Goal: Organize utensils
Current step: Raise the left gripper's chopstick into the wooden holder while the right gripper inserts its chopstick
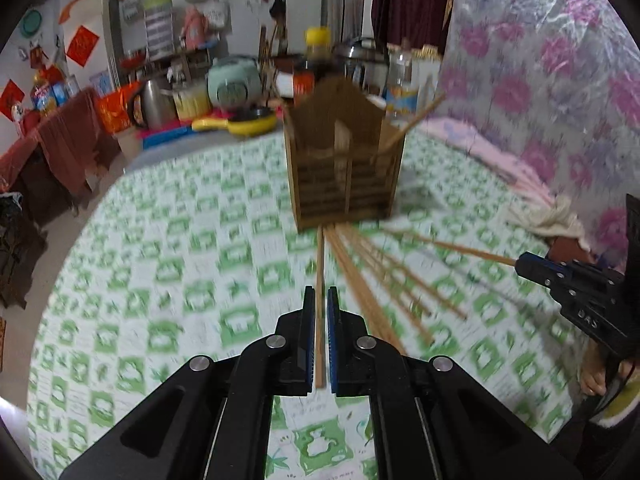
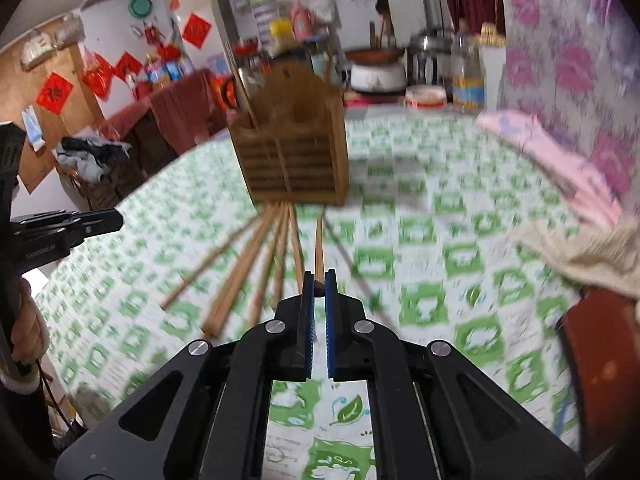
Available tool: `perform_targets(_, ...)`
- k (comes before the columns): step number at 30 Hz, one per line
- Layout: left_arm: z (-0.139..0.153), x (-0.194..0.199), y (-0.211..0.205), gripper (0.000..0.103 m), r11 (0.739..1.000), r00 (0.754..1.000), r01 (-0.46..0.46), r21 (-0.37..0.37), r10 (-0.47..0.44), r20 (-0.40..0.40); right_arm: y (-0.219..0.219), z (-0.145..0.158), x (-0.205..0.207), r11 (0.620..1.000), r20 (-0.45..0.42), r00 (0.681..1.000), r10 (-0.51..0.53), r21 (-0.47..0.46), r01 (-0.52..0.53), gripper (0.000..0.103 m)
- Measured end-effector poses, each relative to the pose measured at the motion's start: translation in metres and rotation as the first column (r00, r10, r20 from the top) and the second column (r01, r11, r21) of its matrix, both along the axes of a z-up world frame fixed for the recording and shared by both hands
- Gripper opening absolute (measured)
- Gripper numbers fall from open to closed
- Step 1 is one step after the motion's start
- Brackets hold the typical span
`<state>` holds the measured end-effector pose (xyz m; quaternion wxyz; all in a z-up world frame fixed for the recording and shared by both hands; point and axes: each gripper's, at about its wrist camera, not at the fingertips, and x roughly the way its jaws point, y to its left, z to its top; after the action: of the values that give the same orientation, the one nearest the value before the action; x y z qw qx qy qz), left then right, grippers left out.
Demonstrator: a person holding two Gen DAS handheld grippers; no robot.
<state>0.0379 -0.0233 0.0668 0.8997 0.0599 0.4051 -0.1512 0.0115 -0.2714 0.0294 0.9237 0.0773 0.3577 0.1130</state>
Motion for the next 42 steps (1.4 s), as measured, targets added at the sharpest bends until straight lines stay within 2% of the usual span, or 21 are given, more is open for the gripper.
perform_targets(2, 0.000, 0.001, -0.003, 0.008, 1.000, 1.000, 0.015, 0.002, -0.015, -0.013, 0.001, 0.010, -0.003, 1.000, 0.028, 1.000, 0.004, -0.003, -0.004, 0.006)
perform_targets(3, -0.007, 0.000, -0.006, 0.023, 1.000, 0.999, 0.022, 0.009, -0.022, -0.030, 0.001, 0.012, -0.004, 1.000, 0.034, 0.999, 0.007, -0.004, -0.007, 0.006)
perform_targets(4, -0.014, 0.000, -0.006, 0.049, 1.000, 0.999, 0.025, 0.018, -0.024, -0.043, 0.001, 0.013, -0.005, 1.000, 0.034, 0.999, 0.009, -0.002, -0.009, 0.006)
perform_targets(5, -0.024, -0.001, -0.007, 0.057, 0.999, 0.998, 0.024, 0.031, -0.022, -0.058, 0.001, 0.011, -0.005, 1.000, 0.030, 0.999, 0.010, 0.001, -0.011, 0.006)
perform_targets(8, -0.060, -0.001, -0.009, 0.060, 0.997, 0.991, 0.030, 0.076, -0.019, -0.135, 0.000, 0.002, -0.001, 1.000, 0.003, 1.000, 0.008, 0.009, -0.008, 0.006)
perform_targets(10, -0.085, 0.003, -0.007, 0.060, 0.995, 0.980, 0.030, 0.094, -0.011, -0.201, -0.002, 0.000, 0.000, 1.000, -0.008, 1.000, 0.003, 0.019, -0.003, 0.006)
perform_targets(13, -0.111, 0.009, -0.003, 0.057, 0.992, 0.967, 0.023, 0.126, 0.010, -0.255, -0.004, 0.002, -0.001, 1.000, -0.001, 1.000, 0.000, 0.024, 0.000, 0.006)
perform_targets(14, -0.114, 0.011, -0.001, 0.057, 0.993, 0.964, 0.023, 0.115, 0.008, -0.266, -0.003, 0.003, -0.002, 1.000, 0.003, 1.000, 0.000, 0.023, 0.000, 0.006)
perform_targets(15, -0.113, 0.011, 0.002, 0.042, 0.994, 0.965, 0.021, 0.103, 0.006, -0.261, -0.004, 0.004, -0.003, 1.000, 0.007, 1.000, -0.001, 0.024, 0.000, 0.006)
perform_targets(16, -0.111, 0.010, 0.002, 0.019, 0.995, 0.964, 0.038, 0.095, -0.011, -0.267, -0.004, 0.004, -0.003, 1.000, 0.009, 1.000, -0.001, 0.026, 0.000, 0.006)
perform_targets(17, -0.110, 0.009, 0.002, 0.006, 0.995, 0.963, 0.049, 0.092, -0.023, -0.268, -0.005, 0.005, -0.004, 1.000, 0.010, 1.000, 0.000, 0.029, 0.000, 0.006)
perform_targets(21, -0.105, 0.005, 0.002, 0.006, 0.996, 0.967, 0.040, 0.075, -0.020, -0.255, -0.006, 0.005, -0.005, 0.999, 0.010, 1.000, -0.004, 0.036, 0.004, 0.006)
perform_targets(23, -0.090, 0.004, 0.004, 0.006, 0.998, 0.975, 0.028, 0.058, -0.014, -0.223, -0.006, 0.006, -0.005, 0.999, 0.012, 1.000, -0.008, 0.036, 0.007, 0.006)
perform_targets(29, -0.011, -0.005, 0.000, 0.006, 0.999, 0.999, 0.021, 0.026, -0.020, -0.045, -0.007, 0.023, -0.007, 0.999, 0.053, 0.998, -0.014, 0.040, 0.012, 0.006)
perform_targets(35, 0.042, 0.003, -0.022, 0.006, 0.999, 0.998, 0.033, 0.009, -0.033, 0.060, -0.005, 0.045, -0.002, 0.999, 0.097, 0.995, -0.009, 0.048, 0.004, 0.006)
perform_targets(42, 0.080, 0.031, -0.044, 0.006, 0.999, 0.993, 0.042, 0.016, -0.044, 0.106, 0.008, 0.074, 0.018, 1.000, 0.135, 0.991, 0.002, 0.022, -0.005, 0.006)
